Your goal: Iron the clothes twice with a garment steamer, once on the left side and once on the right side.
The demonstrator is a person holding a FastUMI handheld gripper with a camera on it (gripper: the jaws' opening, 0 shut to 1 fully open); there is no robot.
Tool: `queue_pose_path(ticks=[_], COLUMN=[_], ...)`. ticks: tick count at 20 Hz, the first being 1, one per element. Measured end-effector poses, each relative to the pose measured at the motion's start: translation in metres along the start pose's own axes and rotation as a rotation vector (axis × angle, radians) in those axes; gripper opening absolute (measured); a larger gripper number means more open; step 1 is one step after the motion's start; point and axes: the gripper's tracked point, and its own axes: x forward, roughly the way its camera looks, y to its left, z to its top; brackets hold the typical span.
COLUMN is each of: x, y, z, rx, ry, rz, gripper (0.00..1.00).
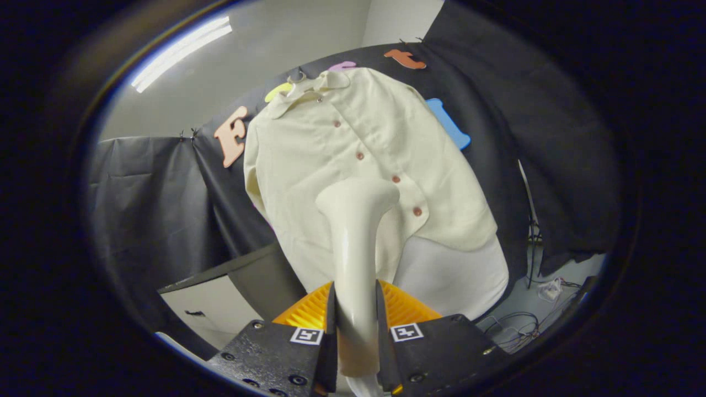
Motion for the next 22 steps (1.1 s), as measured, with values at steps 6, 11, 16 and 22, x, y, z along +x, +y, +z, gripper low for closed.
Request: queue_pose_path(ticks=[6, 11, 16, 22], x=[0.019, 0.060, 0.101, 0.134], y=[-0.004, -0.010, -0.014, -0.014], z=[0.094, 0.168, 0.212, 0.230], rx=[-0.089, -0.097, -0.121, -0.096], ry=[-0.083, -0.147, -0.173, -0.199], rz=[-0.037, -0.074, -0.105, -0.093], gripper=[0.30, 0.30, 0.30, 0.30])
